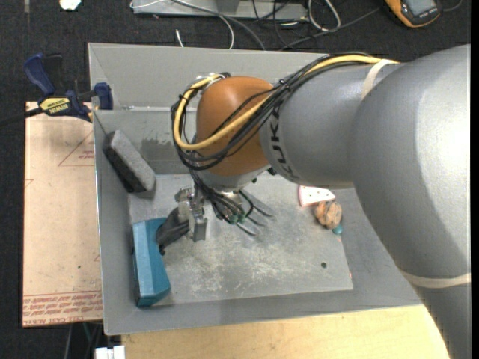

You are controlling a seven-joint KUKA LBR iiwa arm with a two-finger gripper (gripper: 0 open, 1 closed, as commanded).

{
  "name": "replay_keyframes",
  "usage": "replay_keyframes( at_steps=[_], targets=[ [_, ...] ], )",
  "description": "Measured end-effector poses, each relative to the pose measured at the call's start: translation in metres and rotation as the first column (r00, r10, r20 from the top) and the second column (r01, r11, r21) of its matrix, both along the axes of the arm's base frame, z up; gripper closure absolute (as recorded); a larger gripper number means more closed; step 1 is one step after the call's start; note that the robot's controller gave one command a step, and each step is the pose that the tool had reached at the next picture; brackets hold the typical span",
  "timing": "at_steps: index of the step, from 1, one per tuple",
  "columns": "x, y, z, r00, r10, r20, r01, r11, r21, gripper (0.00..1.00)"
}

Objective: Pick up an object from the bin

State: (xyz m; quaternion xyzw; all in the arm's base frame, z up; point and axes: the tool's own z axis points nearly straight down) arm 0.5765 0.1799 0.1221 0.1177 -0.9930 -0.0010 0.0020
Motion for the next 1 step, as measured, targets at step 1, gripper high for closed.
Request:
replay_keyframes(
  at_steps=[1],
  targets=[
    [0.0128, 0.0071, 0.0754, 1.0, -0.001, -0.001, 0.001, 1.0, 0.001, 1.0]
  ],
)
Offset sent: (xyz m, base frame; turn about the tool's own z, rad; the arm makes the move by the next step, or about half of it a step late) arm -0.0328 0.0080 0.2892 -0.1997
